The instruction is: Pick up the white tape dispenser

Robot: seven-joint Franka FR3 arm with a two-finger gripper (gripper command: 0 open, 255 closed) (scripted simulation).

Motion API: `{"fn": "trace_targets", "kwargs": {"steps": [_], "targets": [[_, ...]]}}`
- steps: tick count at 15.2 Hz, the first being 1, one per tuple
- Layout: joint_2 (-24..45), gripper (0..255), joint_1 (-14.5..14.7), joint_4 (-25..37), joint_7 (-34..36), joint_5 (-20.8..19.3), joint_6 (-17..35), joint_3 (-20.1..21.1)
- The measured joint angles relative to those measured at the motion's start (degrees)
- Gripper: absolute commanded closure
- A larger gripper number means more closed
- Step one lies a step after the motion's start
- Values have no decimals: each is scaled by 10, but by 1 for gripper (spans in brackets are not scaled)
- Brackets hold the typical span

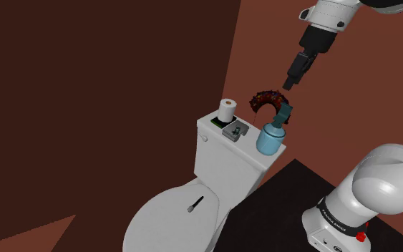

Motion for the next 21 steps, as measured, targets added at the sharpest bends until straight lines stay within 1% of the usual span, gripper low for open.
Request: {"fn": "trace_targets", "kwargs": {"steps": [2, 6, 9, 17, 21], "targets": [[0, 0, -1, -7, -1, -1, 7, 0], [28, 0, -8, -46, -13, -9, 75, -5], [62, 0, -13, -76, -20, -13, 140, -6], [182, 0, -29, -116, -42, -27, 306, -19], [261, 0, -37, -115, -52, -32, 385, -25]]}}
